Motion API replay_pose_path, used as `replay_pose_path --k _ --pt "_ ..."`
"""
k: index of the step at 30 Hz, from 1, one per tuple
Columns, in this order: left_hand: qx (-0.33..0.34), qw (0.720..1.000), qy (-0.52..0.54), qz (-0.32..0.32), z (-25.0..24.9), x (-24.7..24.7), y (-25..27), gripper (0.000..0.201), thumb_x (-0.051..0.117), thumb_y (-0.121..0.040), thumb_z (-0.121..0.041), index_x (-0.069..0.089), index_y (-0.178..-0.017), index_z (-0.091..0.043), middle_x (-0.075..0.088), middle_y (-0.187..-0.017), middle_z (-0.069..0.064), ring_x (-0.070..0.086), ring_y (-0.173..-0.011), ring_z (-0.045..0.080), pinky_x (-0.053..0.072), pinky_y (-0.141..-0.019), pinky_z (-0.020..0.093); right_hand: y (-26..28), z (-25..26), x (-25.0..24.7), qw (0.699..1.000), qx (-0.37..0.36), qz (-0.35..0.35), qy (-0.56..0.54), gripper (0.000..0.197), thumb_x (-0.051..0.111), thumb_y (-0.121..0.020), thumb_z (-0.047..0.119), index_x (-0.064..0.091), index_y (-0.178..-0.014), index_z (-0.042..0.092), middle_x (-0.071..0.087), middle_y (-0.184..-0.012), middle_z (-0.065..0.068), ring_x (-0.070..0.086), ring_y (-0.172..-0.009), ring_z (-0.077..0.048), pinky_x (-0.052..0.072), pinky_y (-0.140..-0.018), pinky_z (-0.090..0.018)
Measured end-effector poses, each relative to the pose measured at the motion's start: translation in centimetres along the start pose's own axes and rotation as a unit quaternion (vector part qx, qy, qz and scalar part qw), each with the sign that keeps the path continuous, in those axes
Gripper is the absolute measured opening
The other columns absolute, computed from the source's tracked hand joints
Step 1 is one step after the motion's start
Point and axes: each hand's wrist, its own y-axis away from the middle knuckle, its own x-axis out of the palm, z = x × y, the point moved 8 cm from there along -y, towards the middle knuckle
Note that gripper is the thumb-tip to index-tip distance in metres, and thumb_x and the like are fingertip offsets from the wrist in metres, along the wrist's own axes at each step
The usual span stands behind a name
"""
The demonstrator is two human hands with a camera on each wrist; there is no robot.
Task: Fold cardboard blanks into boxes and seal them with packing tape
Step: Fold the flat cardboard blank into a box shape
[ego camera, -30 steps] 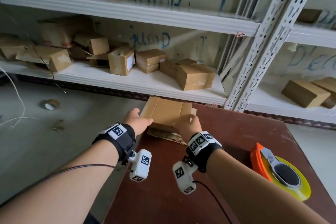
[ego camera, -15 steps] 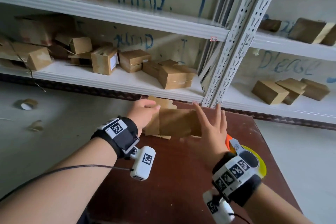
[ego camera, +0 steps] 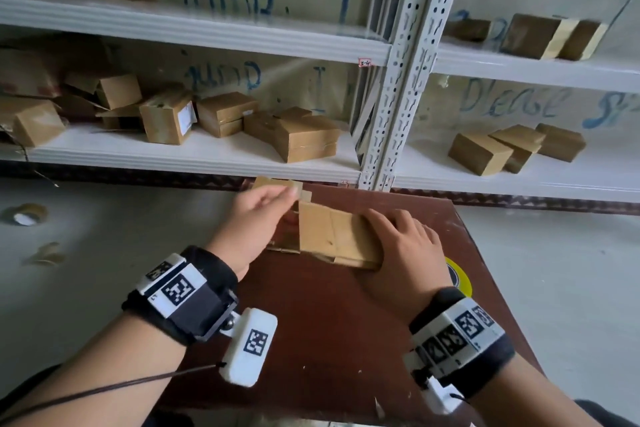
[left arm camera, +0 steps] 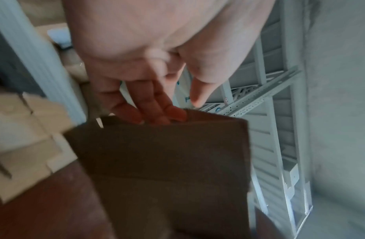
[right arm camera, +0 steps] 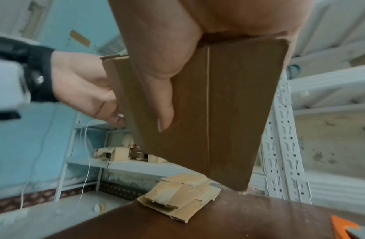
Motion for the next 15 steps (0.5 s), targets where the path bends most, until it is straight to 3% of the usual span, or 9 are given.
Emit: replay_pose_path --k 2,4,6,7,9,12,14,15 --pt "0.039 0.998 -0.031 -0.025 -0.1 -1.1 -0.3 0.045 0.059 -0.087 -0.074 0.075 -0.103 -0.034 0.073 -0.096 -0.015 0.067 -0.1 0.005 0.052 -0.092 0.034 0.1 -0.9 -0.6 0.998 0.02 0.003 -0.06 0.075 0.062 -0.07 0.061 0.054 -0.143 0.04 0.058 -0.12 0.004 0.061 -0.11 -0.03 0.047 -0.097 -0.043" --pt "0.038 0.998 -0.046 -0.015 0.6 -1.2 -0.5 0.074 0.054 -0.07 -0.093 0.071 -0.115 -0.037 0.073 -0.102 -0.016 0.067 -0.109 0.008 0.051 -0.102 0.038 0.3 -1.4 -1.6 0.992 0.012 -0.026 -0.127 0.048 0.07 -0.084 0.054 0.059 -0.13 0.05 0.059 -0.104 0.012 0.065 -0.094 -0.023 0.053 -0.082 -0.039" --pt "0.005 0.998 -0.06 0.016 1.8 -0.7 -0.7 0.101 0.052 -0.053 -0.105 0.065 -0.129 -0.039 0.069 -0.12 -0.018 0.062 -0.122 0.009 0.047 -0.109 0.041 0.1 -1.9 -2.1 0.981 -0.003 -0.042 -0.19 0.026 0.074 -0.091 0.047 0.06 -0.107 0.062 0.057 -0.088 0.015 0.059 -0.077 -0.005 0.048 -0.066 -0.033" --pt "-0.007 0.997 -0.066 0.038 2.2 -0.2 -0.6 0.113 0.054 -0.046 -0.107 0.058 -0.137 -0.04 0.064 -0.133 -0.017 0.058 -0.127 0.008 0.047 -0.11 0.04 0.0 -2.1 -2.2 0.974 -0.013 -0.048 -0.219 0.027 0.075 -0.093 0.041 0.062 -0.1 0.064 0.058 -0.086 0.018 0.057 -0.074 -0.001 0.044 -0.063 -0.029" --pt "0.014 0.994 -0.075 0.077 2.1 1.0 -0.5 0.128 0.068 -0.038 -0.101 0.042 -0.148 -0.041 0.05 -0.15 -0.017 0.05 -0.135 0.005 0.047 -0.106 0.031 -0.3 -2.5 -2.4 0.959 -0.033 -0.06 -0.275 0.028 0.079 -0.093 0.028 0.072 -0.105 0.052 0.065 -0.092 0.026 0.062 -0.079 0.003 0.044 -0.066 -0.025" --pt "0.073 0.989 -0.103 0.079 1.1 1.8 -0.5 0.122 0.095 -0.046 -0.068 0.026 -0.146 -0.062 0.044 -0.152 -0.027 0.044 -0.138 -0.008 0.038 -0.113 0.028 -0.7 -3.1 -3.0 0.925 -0.039 -0.077 -0.371 0.031 0.082 -0.089 0.01 0.08 -0.098 0.039 0.078 -0.094 0.016 0.072 -0.085 -0.001 0.055 -0.075 -0.025" --pt "0.093 0.992 -0.074 0.044 0.9 1.1 -1.4 0.126 0.099 -0.055 -0.039 0.018 -0.15 -0.058 0.045 -0.152 -0.023 0.043 -0.14 -0.007 0.036 -0.117 0.03 -0.9 -3.3 -3.5 0.9 -0.045 -0.085 -0.425 0.036 0.084 -0.085 0.001 0.082 -0.097 0.035 0.08 -0.096 0.013 0.073 -0.089 0.0 0.057 -0.08 -0.022" --pt "0.099 0.993 -0.052 0.028 0.7 0.6 -1.8 0.126 0.1 -0.056 -0.034 0.022 -0.153 -0.051 0.048 -0.152 -0.018 0.045 -0.14 -0.003 0.037 -0.119 0.033 -1.0 -3.2 -3.7 0.889 -0.058 -0.077 -0.448 0.033 0.084 -0.084 0.0 0.082 -0.102 0.028 0.081 -0.099 0.011 0.074 -0.093 -0.003 0.058 -0.084 -0.023"
